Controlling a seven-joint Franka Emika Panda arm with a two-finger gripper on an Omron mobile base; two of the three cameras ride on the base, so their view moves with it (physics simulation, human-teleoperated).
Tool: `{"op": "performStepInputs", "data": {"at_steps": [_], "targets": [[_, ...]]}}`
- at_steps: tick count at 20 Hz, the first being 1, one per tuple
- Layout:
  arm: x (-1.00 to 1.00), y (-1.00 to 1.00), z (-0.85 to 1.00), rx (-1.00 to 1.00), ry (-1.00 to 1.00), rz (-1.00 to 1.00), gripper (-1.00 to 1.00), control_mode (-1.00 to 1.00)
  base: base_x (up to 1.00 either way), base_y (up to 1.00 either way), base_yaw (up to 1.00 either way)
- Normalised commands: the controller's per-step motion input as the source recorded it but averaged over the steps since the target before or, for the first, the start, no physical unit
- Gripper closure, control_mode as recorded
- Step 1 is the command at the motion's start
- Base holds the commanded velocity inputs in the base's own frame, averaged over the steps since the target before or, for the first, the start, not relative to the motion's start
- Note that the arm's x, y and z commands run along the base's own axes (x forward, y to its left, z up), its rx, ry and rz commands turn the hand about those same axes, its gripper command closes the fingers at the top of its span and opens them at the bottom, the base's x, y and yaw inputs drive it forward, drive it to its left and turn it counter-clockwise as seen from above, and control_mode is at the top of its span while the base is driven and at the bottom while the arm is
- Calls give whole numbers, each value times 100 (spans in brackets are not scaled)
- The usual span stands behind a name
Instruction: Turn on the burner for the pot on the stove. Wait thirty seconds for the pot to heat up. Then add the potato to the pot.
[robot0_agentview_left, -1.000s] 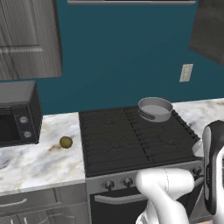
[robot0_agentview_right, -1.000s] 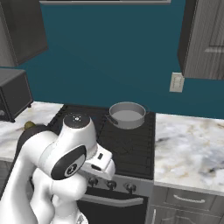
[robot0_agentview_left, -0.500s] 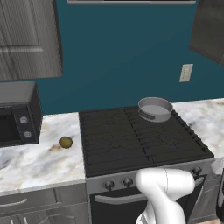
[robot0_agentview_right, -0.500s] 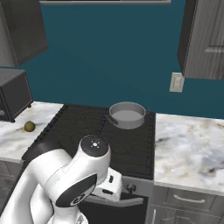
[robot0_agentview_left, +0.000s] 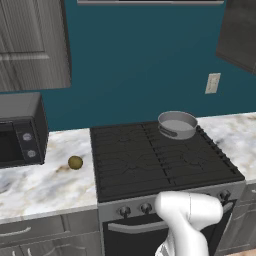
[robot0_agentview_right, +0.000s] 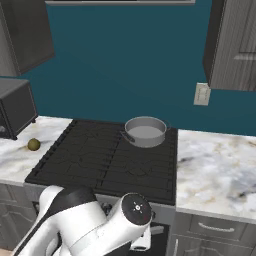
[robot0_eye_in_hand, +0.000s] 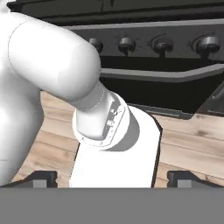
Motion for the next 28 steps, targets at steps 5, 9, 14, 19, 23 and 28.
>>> {"op": "performStepInputs", "data": {"at_steps": [5,9,14,19,23,28], "targets": [[-31,0,-55,-1,-19,21,-100,-100,0,0,0],[-30,0,-45,-1,-19,20,-100,-100,0,0,0],[-33,0,-47,-1,-24,16,-100,-100,0,0,0],[-30,2,-57,-1,-34,7,-100,-100,0,0,0],[-18,6,-62,0,-29,0,-100,-100,0,0,0],[-1,20,-52,-1,-24,-11,-100,-100,0,0,0]]}}
